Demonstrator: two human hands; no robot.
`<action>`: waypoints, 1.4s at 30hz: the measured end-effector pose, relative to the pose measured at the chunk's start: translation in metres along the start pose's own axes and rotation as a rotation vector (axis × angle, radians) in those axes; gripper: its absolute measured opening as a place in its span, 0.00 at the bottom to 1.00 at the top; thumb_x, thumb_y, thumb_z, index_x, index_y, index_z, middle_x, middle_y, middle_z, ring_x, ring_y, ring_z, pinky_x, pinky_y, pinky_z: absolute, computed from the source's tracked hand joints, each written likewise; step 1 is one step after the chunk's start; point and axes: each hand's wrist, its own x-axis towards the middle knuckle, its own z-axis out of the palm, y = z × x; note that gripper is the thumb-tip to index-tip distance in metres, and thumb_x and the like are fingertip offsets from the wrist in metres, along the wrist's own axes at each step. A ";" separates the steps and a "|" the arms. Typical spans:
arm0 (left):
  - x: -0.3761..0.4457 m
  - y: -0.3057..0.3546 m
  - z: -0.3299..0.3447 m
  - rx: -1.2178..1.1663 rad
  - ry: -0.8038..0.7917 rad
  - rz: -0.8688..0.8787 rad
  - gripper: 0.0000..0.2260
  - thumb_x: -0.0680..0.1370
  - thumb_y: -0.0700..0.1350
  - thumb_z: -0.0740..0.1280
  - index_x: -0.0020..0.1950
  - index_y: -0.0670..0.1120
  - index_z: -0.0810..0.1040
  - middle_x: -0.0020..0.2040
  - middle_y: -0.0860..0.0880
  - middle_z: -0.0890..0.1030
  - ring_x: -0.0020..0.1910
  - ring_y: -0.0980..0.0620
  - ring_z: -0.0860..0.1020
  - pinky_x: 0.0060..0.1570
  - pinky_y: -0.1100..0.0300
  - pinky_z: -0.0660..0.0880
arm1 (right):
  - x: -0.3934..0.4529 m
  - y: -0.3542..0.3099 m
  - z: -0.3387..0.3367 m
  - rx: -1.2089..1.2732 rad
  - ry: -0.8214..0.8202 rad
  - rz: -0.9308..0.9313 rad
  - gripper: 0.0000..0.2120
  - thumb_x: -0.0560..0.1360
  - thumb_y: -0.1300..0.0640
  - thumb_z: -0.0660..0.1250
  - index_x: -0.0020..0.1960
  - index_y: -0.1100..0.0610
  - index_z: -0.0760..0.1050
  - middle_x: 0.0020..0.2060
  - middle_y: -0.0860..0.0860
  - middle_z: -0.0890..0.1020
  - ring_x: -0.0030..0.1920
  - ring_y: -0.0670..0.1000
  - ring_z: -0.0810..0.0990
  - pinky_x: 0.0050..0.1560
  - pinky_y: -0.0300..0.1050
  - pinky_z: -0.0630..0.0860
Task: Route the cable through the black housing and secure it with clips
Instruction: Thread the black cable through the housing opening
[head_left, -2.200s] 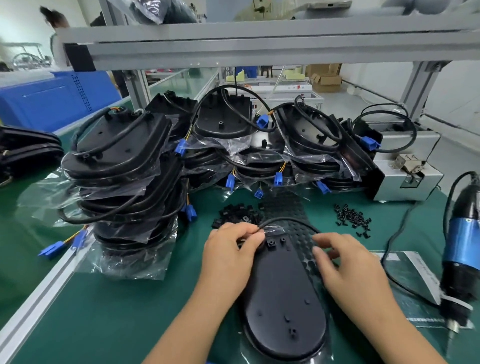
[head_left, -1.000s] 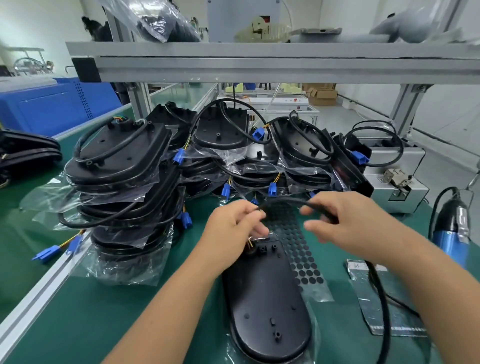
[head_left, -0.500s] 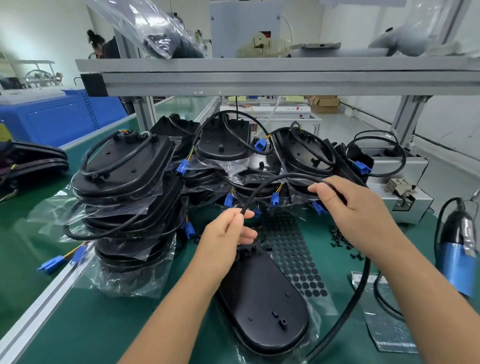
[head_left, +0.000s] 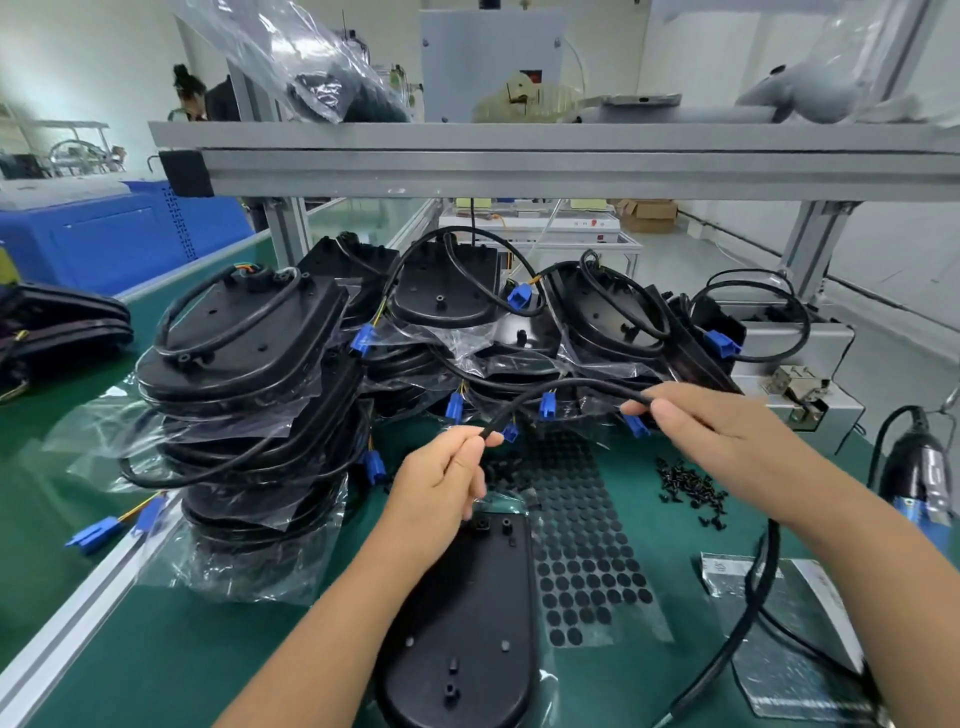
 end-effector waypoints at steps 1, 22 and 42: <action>0.000 0.001 -0.002 -0.009 -0.016 -0.019 0.11 0.80 0.49 0.58 0.54 0.61 0.78 0.30 0.55 0.77 0.27 0.57 0.72 0.34 0.62 0.70 | 0.001 0.003 0.002 -0.002 -0.032 0.002 0.13 0.80 0.50 0.55 0.52 0.39 0.77 0.23 0.42 0.71 0.24 0.42 0.65 0.28 0.33 0.65; -0.012 0.012 -0.024 -0.132 0.181 -0.132 0.12 0.79 0.46 0.61 0.48 0.60 0.82 0.37 0.53 0.85 0.33 0.59 0.78 0.34 0.69 0.70 | 0.020 -0.007 0.008 -0.064 0.386 0.053 0.09 0.72 0.41 0.66 0.48 0.44 0.72 0.30 0.47 0.77 0.30 0.41 0.75 0.33 0.38 0.68; 0.018 0.100 -0.037 0.833 0.365 0.457 0.10 0.79 0.48 0.62 0.47 0.47 0.82 0.36 0.48 0.84 0.36 0.45 0.80 0.36 0.50 0.77 | 0.032 -0.015 0.042 0.216 0.170 -0.084 0.09 0.77 0.51 0.60 0.44 0.50 0.78 0.30 0.47 0.79 0.31 0.40 0.75 0.35 0.31 0.71</action>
